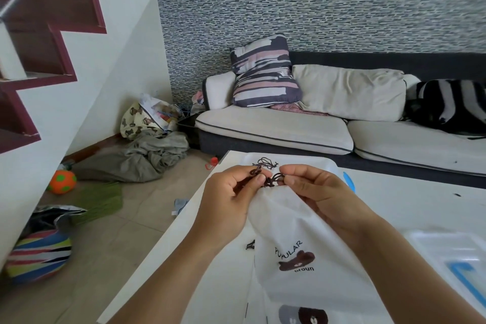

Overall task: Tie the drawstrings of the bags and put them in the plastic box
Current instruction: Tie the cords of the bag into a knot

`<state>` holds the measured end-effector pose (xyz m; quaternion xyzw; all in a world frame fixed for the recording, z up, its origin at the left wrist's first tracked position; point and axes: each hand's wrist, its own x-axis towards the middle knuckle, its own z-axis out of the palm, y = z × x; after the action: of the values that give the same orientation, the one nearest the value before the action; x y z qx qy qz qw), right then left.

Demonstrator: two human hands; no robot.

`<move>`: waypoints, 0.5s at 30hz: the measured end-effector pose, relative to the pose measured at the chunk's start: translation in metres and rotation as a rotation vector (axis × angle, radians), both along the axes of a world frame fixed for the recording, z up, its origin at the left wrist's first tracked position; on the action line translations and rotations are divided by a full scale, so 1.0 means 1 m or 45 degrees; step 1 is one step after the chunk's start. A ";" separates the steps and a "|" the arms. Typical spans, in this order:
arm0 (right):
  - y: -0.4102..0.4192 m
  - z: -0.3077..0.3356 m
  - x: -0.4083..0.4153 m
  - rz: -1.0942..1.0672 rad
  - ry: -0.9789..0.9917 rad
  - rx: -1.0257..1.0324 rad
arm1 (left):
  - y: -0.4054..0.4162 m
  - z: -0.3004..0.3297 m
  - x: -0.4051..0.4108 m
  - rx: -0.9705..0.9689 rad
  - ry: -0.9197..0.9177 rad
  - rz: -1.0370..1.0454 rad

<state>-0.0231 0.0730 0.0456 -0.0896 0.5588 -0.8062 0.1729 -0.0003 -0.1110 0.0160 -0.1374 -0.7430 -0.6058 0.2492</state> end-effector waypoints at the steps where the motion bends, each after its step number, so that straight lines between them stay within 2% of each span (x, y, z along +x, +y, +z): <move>1: 0.001 0.001 0.000 0.012 -0.009 -0.006 | 0.000 0.000 0.000 -0.010 0.011 0.010; 6: 0.007 0.007 -0.003 0.044 -0.024 -0.004 | -0.001 0.000 0.000 -0.020 0.032 0.035; 9: 0.008 0.008 -0.005 -0.004 -0.014 0.114 | 0.000 0.000 0.001 0.012 0.021 0.009; 13: 0.005 0.008 0.000 0.180 0.147 0.241 | 0.001 0.000 0.000 -0.038 0.060 0.001; 15: 0.000 0.006 0.001 0.124 0.194 0.215 | 0.001 0.000 0.001 -0.072 0.076 0.006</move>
<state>-0.0218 0.0731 0.0514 -0.1627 0.6310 -0.7378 0.1759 0.0010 -0.1098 0.0164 -0.1606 -0.7525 -0.5794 0.2686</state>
